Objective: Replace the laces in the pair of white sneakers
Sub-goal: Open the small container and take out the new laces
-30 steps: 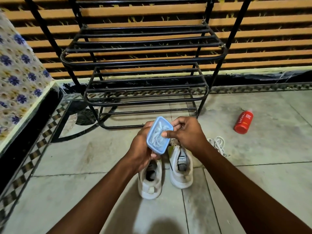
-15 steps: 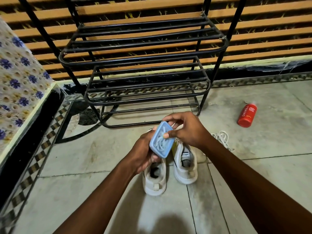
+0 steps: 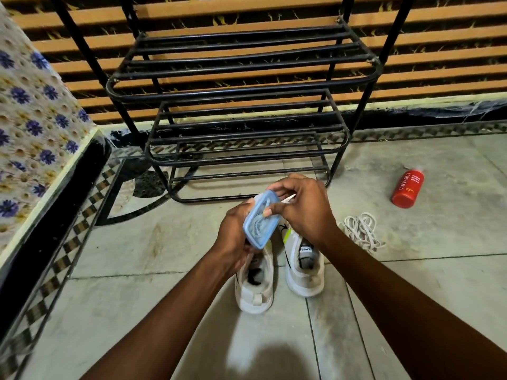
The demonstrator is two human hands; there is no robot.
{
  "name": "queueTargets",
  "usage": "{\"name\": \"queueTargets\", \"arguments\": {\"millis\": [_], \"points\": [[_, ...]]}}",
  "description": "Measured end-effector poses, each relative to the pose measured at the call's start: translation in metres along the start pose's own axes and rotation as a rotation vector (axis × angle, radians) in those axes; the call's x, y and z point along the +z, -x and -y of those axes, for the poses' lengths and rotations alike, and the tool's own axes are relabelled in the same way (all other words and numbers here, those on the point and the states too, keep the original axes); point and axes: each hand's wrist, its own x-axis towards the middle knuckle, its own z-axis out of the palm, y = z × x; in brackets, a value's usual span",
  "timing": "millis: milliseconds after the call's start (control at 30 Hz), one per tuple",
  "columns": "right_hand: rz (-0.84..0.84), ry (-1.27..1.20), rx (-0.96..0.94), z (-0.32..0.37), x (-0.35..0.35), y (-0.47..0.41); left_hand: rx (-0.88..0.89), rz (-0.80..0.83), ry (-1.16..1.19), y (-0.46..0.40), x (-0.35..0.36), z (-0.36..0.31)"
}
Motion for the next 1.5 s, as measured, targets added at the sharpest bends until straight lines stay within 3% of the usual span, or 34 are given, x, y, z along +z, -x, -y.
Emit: {"name": "queueTargets", "arguments": {"millis": [133, 433, 633, 867, 1200, 1400, 1500], "points": [[-0.036, -0.019, -0.049, 0.003, -0.003, -0.004, -0.048, -0.009, 0.083, -0.011, -0.014, -0.001], [0.097, 0.120, -0.266, -0.004, 0.034, 0.015, -0.005, -0.115, 0.397, -0.035, -0.073, -0.001], [0.370, 0.225, -0.388, -0.005, 0.096, 0.033, -0.034, -0.198, 0.333, -0.027, -0.141, -0.003], [0.624, 0.851, -0.600, 0.009, 0.166, 0.059, -0.075, -0.300, 0.377, -0.023, -0.191, 0.011], [0.881, 0.994, -0.500, -0.010, 0.206, 0.096, -0.129, -0.301, 0.404, -0.032, -0.200, 0.029], [0.920, 0.964, -0.467, -0.012, 0.201, 0.092, -0.143, -0.315, 0.393, -0.029, -0.204, 0.038], [0.865, 0.819, -0.377, -0.018, 0.198, 0.083, -0.150, -0.327, 0.391, -0.027, -0.207, 0.039]]}}
